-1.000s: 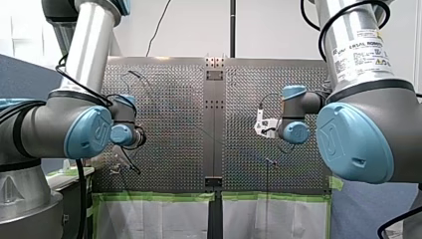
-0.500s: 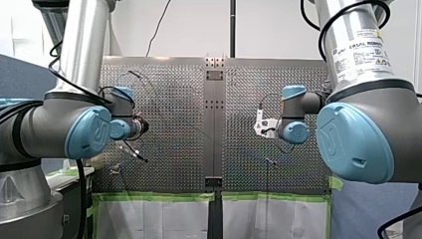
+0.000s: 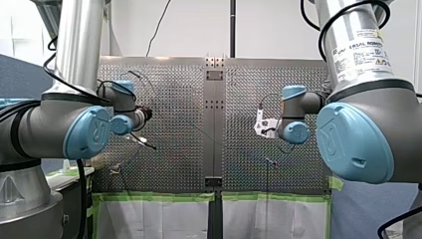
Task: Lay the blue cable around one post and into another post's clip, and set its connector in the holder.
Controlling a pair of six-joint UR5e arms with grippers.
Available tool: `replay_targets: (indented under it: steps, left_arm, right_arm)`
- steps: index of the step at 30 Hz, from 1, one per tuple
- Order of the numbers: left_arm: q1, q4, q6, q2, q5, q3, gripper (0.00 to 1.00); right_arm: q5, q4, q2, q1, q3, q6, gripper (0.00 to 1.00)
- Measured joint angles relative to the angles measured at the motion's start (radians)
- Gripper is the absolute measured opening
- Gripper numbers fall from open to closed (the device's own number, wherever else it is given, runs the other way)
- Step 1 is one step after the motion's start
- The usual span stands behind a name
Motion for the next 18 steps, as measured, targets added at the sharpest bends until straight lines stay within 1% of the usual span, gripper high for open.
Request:
replay_targets:
  steps: [3, 7, 11, 18]
  left_arm:
    - [-0.017, -0.019, 0.013, 0.0, -0.002, -0.008, 1.0]
    - [-0.048, -0.053, 0.045, 0.0, -0.014, -0.028, 1.0]
    - [-0.085, -0.091, 0.082, 0.0, -0.045, -0.039, 1.0]
    - [-0.146, -0.152, 0.142, 0.001, -0.105, -0.041, 1.0]
  right_arm:
    - [0.0, 0.0, 0.0, -0.001, 0.0, 0.0, 1.0]
    - [0.0, 0.0, 0.0, -0.001, 0.0, 0.0, 1.0]
    - [0.0, 0.001, 0.0, -0.001, 0.0, 0.0, 1.0]
    - [0.0, 0.003, 0.0, 0.003, 0.0, 0.0, 1.0]
